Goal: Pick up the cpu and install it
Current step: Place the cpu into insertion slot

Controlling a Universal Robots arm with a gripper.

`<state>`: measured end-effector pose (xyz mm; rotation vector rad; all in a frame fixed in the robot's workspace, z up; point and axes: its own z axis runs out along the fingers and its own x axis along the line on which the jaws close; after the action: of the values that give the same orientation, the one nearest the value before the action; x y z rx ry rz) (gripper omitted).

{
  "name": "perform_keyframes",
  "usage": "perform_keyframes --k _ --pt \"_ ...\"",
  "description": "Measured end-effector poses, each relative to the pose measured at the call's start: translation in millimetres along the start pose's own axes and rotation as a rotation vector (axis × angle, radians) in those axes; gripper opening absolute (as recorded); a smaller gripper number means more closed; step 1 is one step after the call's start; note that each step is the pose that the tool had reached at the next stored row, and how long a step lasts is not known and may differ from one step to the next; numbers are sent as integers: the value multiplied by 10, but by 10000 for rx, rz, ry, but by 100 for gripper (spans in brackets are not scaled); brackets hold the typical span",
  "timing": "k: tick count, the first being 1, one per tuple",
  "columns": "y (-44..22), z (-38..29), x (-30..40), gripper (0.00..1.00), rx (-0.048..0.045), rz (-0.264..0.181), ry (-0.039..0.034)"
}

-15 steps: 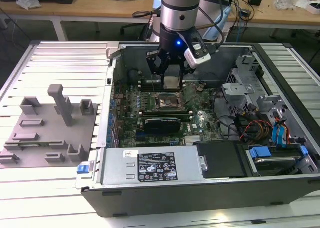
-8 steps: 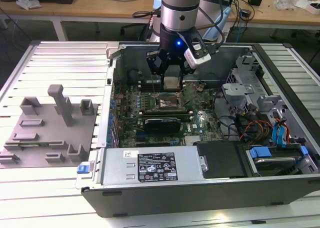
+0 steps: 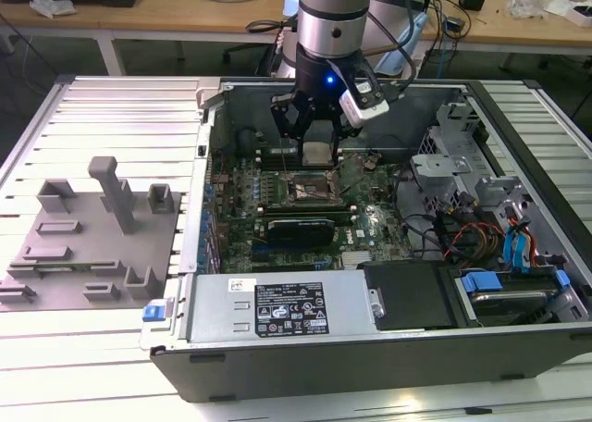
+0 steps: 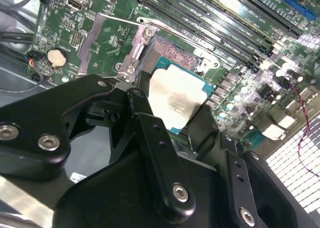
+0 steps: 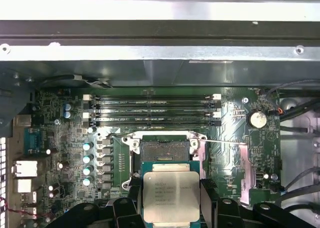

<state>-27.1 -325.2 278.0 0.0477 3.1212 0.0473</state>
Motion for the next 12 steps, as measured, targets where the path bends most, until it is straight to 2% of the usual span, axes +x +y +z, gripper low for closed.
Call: perform_keyframes --k 12 --pt "0 0 0 55 36 1818 -56"
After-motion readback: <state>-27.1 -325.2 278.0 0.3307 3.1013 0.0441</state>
